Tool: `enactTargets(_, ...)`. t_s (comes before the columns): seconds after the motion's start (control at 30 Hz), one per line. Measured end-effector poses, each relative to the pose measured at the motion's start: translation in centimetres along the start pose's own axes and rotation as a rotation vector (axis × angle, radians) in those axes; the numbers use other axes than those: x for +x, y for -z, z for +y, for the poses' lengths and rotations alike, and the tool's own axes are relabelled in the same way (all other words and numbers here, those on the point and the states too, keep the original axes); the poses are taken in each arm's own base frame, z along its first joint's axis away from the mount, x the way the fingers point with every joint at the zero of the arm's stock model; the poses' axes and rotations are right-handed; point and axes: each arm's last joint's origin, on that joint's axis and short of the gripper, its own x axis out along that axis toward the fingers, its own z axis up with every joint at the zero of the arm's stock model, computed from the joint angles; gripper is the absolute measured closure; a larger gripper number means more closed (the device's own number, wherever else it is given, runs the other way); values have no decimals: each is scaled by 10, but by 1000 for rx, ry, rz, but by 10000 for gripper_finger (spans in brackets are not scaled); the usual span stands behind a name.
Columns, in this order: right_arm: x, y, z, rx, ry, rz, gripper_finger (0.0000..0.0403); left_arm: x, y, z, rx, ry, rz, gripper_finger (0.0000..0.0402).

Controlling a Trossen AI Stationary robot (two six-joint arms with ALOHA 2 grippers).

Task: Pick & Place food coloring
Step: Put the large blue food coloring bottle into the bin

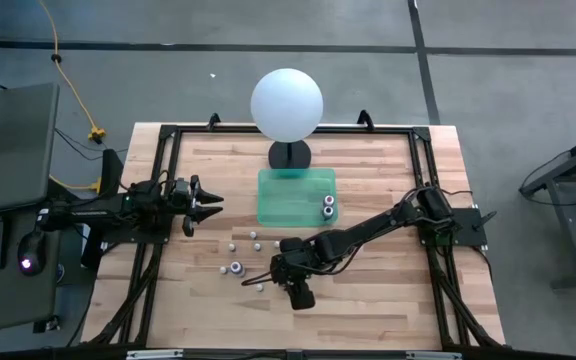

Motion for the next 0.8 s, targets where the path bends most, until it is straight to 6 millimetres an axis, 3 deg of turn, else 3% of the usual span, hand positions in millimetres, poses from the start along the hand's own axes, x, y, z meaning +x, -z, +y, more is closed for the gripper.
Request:
enactTargets(0.23,0,-1,0,0,-11,-9,205,0,0,0,0,0,0,255)
enactTargets(0.63,-1,-1,1,-2,-40,-9,264,0,0,0,0,0,0,255)
enactTargets(0.8,-2,-2,1,-2,-37,-11,270,0,0,0,0,0,0,255)
